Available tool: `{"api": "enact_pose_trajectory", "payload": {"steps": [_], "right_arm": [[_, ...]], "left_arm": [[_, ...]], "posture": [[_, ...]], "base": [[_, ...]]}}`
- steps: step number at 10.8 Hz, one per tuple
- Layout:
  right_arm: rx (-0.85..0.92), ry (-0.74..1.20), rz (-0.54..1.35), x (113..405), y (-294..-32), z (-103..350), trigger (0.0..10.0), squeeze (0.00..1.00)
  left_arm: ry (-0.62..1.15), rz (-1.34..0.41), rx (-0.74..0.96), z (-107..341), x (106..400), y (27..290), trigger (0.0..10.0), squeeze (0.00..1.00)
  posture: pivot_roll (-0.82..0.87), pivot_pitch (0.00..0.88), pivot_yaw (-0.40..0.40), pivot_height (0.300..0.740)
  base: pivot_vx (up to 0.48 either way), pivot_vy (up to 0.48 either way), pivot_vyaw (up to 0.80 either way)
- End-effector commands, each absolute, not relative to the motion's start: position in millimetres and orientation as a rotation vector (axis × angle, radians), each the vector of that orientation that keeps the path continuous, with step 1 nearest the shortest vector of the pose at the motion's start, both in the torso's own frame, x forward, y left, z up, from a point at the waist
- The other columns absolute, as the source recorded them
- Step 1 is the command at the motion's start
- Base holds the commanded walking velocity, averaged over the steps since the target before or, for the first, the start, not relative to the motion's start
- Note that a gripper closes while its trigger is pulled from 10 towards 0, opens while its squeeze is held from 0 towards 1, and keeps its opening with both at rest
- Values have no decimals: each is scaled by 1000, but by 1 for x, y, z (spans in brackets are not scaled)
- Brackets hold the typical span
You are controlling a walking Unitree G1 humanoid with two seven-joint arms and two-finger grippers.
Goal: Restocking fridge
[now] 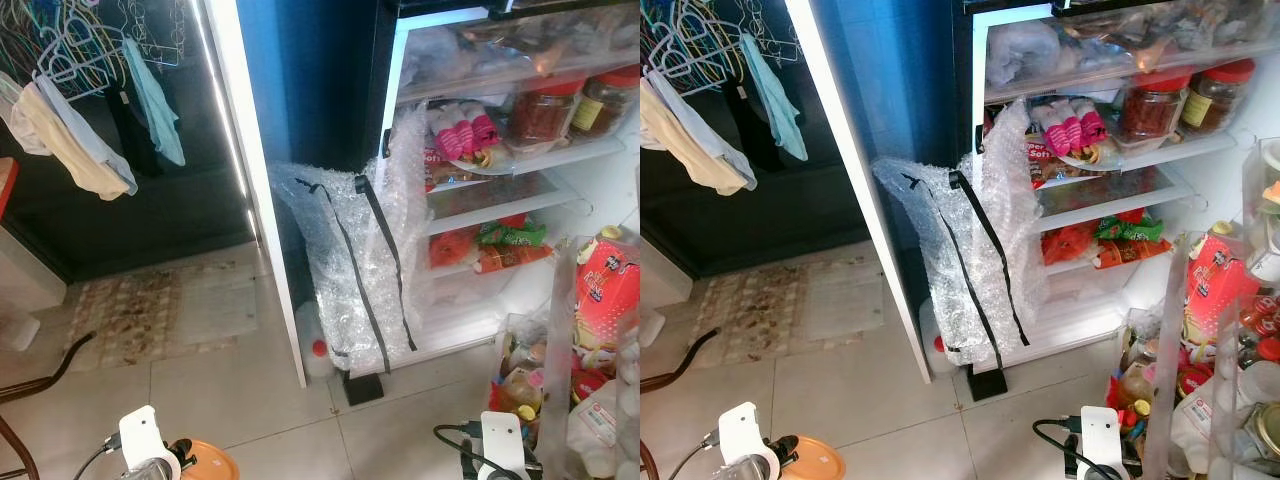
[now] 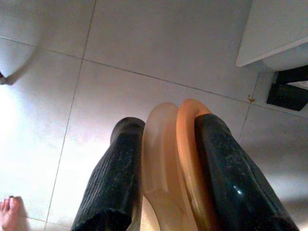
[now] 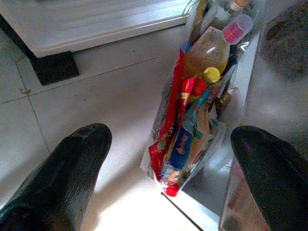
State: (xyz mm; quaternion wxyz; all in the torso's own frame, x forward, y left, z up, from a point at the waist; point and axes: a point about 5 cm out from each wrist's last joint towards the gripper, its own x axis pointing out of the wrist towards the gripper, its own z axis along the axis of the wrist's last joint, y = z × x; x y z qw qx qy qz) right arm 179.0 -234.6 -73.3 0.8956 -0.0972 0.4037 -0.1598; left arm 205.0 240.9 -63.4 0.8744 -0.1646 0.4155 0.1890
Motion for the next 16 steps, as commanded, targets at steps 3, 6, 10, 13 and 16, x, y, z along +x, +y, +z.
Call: {"api": "enact_pose_trajectory", "payload": {"steps": [3,6,10,13,16], "right_arm": [[-289,855,-379,174,-238,-74,10000,0],[-336,852,-409,173,-244,-73,10000,0],[-340,850,-415,174,-242,-72,10000,0],[-351,872,-429,169,-244,-74,10000,0],[-339,867,-425,169,-243,-75,10000,0]], "left_arm": [[902,400,-331,-67,197,244,10000,0],[915,403,-334,-72,187,244,10000,0],[931,404,-338,-77,176,244,10000,0],[935,405,-332,-75,179,246,10000,0],[940,395,-326,-77,178,245,10000,0]], "posture": [[-67,114,59,740],[-66,115,59,740],[-65,110,60,740],[-65,109,60,740],[-65,113,60,740]], "base": [[0,0,0],[0,0,0],[0,0,0],[0,0,0],[0,0,0]]}}
